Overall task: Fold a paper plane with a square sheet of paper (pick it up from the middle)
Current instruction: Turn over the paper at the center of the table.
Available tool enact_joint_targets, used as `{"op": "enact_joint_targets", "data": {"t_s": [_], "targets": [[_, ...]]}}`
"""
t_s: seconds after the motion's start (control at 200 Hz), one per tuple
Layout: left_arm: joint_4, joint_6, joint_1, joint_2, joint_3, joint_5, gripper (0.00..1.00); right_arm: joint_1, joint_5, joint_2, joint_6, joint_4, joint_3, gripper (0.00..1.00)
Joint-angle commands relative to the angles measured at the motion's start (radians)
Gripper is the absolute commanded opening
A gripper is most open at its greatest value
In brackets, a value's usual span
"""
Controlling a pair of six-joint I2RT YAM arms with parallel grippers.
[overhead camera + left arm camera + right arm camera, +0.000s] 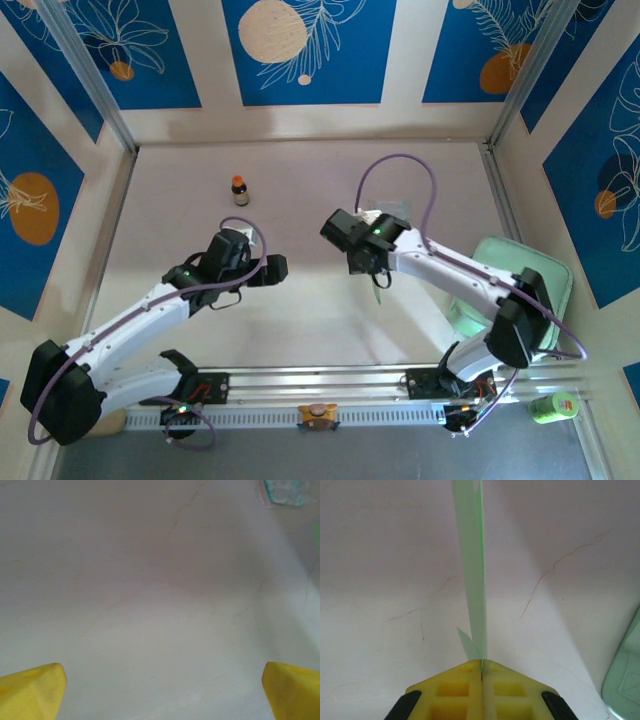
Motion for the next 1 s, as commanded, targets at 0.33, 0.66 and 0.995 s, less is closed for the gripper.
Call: {"op": "enact_joint_targets", "data": {"t_s": [0.33, 0.66, 0.995], "targets": [[-0.21, 0.007, 0.039, -0.146, 0.024, -0.111, 1.0, 0.086, 0.047, 0.234, -0.024, 0.011, 0.099, 0.03], [-0.216, -0.04, 0.045, -0.179, 0.003, -0.12, 1.0, 0.126, -0.191, 0.335, -0.067, 0.172, 0.105, 0.11], [-0.24, -0.036, 0.044, -0.191, 0.02, -0.102, 1.0, 0.105, -0.41, 0.304, -0.054, 0.335, 0.071, 0.32]]}}
